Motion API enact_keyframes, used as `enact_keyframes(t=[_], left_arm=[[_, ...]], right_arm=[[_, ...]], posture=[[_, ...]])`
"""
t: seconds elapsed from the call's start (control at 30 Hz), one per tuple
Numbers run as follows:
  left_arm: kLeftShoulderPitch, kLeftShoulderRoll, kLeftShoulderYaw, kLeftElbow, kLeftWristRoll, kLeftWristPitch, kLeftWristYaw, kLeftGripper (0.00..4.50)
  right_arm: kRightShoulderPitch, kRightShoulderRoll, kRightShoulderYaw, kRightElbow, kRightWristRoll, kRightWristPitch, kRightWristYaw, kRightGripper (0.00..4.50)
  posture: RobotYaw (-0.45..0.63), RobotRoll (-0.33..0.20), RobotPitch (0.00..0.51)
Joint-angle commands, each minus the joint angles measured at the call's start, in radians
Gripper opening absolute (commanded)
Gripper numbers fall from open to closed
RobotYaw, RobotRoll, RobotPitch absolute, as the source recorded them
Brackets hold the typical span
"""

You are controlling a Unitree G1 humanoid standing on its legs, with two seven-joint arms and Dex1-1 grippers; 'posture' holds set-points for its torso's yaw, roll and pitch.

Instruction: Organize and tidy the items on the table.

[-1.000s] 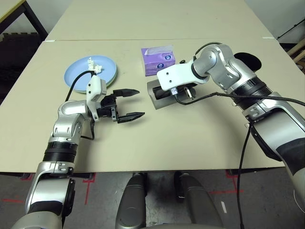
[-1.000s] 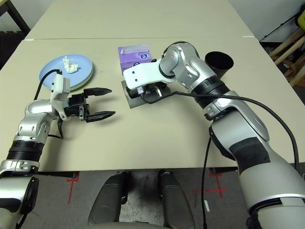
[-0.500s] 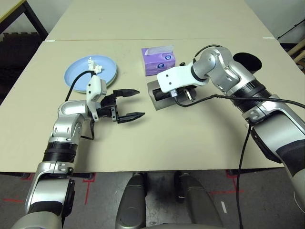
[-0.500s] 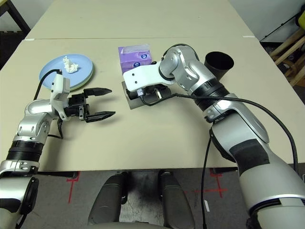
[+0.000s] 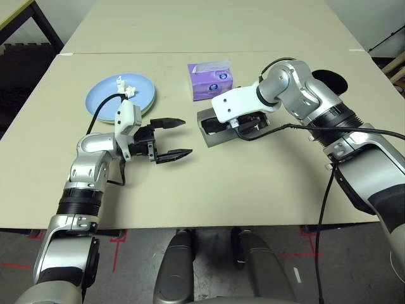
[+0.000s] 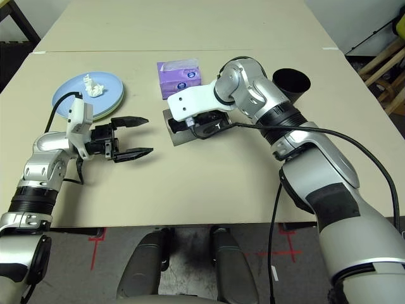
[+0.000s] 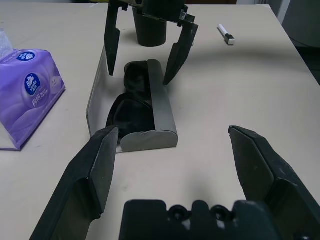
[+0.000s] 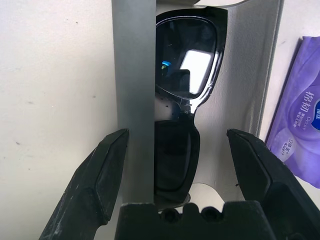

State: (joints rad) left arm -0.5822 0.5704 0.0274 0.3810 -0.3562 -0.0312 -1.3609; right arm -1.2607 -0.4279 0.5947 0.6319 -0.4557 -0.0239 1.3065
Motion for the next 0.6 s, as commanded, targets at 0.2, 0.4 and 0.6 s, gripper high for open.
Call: enact_keyframes(t=[0.2,0.4,0.6], left_arm=[[-0.027,-0.001,-0.01,0.062,0.012,-0.029,-0.012,4.5],[-0.042,-0.005,-0.012,0.1,0.014,-0.042,-0.016,4.5],[-0.061,-0.008,-0.019,0.133,0.019,-0.053,-0.025,4.5]], right_arm=[[-0.007,-0.062,-0.095,-0.08,0.082,-0.01,0.043,4.47],[0.149,-0.117,-0.258,-0.258,0.253,0.139,0.057,4.47],[0.357,-0.095,-0.415,-0.489,0.429,0.36,-0.037,4.47]], posture=[[0.19,0.0,0.204],[0.16,0.0,0.201],[0.13,0.0,0.201]])
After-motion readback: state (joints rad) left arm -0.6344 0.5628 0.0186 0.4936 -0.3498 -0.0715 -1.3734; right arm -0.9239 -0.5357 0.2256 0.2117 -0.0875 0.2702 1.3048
